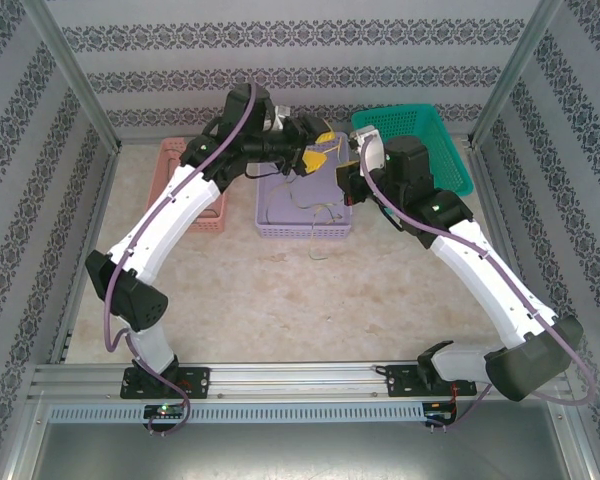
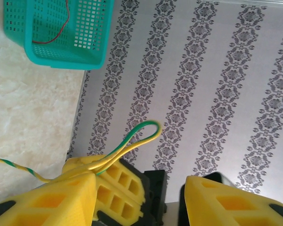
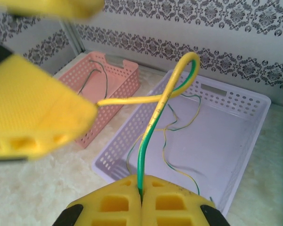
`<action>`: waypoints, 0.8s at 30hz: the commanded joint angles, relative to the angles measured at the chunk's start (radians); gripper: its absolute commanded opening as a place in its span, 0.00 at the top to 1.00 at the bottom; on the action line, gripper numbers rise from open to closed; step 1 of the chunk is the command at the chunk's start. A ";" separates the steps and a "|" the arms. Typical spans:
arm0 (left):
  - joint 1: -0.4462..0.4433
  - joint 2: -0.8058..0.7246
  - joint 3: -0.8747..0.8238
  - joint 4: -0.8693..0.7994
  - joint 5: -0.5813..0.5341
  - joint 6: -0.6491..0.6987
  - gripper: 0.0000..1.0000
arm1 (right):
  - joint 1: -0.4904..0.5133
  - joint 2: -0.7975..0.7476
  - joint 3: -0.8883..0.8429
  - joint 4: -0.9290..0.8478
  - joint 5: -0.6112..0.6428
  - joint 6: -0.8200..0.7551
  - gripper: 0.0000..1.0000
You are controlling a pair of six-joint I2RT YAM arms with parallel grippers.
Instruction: Untangle the cables
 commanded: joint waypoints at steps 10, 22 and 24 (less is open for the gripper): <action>0.041 0.094 0.248 -0.366 0.140 0.237 0.56 | 0.039 0.011 0.054 -0.106 0.074 -0.201 1.00; 0.018 0.152 0.235 -0.391 0.185 0.289 0.54 | 0.112 0.038 0.074 -0.134 0.047 -0.246 1.00; 0.017 0.150 0.218 -0.402 0.184 0.301 0.56 | 0.112 0.037 0.074 -0.127 0.039 -0.239 1.00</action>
